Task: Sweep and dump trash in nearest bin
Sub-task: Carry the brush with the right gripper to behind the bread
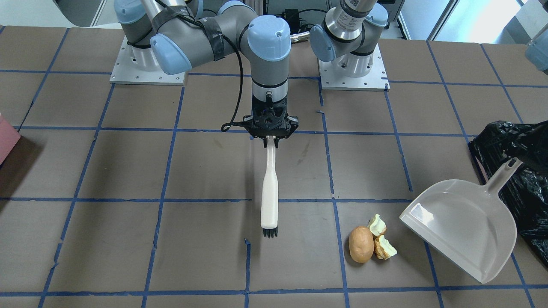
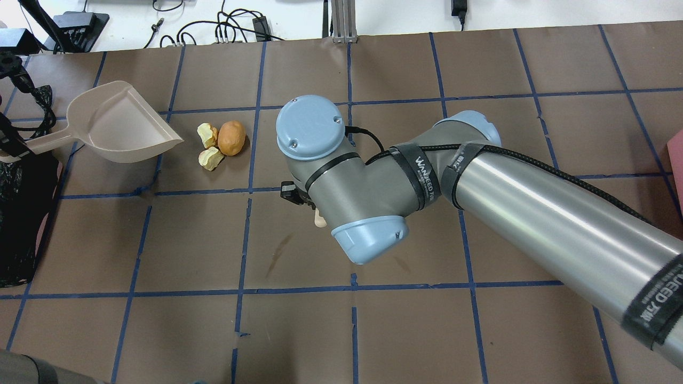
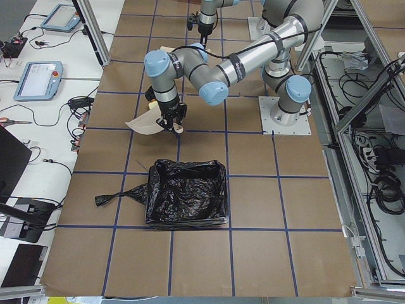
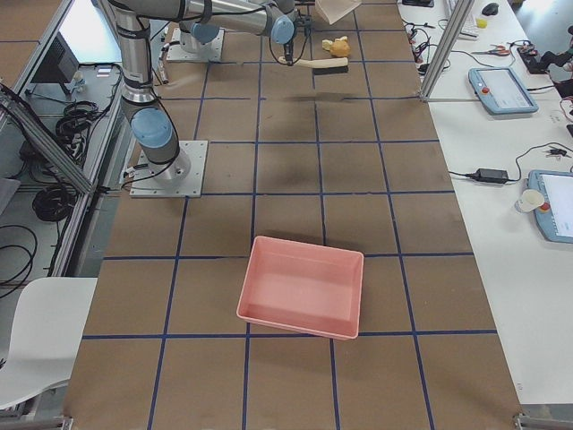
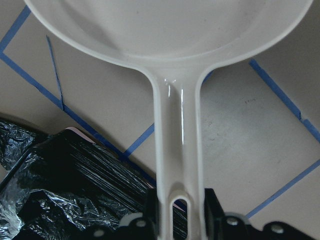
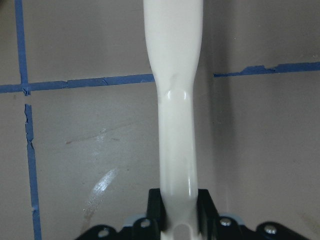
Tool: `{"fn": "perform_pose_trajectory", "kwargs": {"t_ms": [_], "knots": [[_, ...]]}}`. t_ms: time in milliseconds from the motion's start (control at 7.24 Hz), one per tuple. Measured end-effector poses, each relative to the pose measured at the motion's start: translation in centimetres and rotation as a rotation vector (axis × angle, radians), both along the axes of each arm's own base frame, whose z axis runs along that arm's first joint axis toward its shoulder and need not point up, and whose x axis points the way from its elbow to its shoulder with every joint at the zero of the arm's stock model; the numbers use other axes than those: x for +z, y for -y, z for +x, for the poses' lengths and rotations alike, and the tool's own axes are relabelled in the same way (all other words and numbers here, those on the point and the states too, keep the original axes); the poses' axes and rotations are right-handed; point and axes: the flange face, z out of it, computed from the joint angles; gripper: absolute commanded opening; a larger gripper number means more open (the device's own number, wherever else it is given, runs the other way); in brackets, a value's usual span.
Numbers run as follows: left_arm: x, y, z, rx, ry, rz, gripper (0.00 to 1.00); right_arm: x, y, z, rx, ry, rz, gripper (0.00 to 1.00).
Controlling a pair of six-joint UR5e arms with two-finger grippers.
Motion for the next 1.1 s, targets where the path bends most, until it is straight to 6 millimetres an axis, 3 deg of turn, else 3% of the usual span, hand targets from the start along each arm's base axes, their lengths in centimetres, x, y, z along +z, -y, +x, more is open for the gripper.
{"fn": "perform_pose_trajectory", "kwargs": {"t_ms": [552,828,1104], "knots": [[-3.6,2.2,2.3,-0.373,-0.011,0.008,0.0,-0.1,1.5,1.4,0.039,0.003,-0.016,0.07],[-4.8,1.7,4.9,-0.448,-0.018,0.017,0.0,0.2,2.5,3.7,0.058,0.014,-0.031,0.07],[-7.3,2.1,5.8,-0.469,-0.012,0.011,0.0,-0.8,3.9,7.5,0.058,0.026,-0.04,0.07]]}}
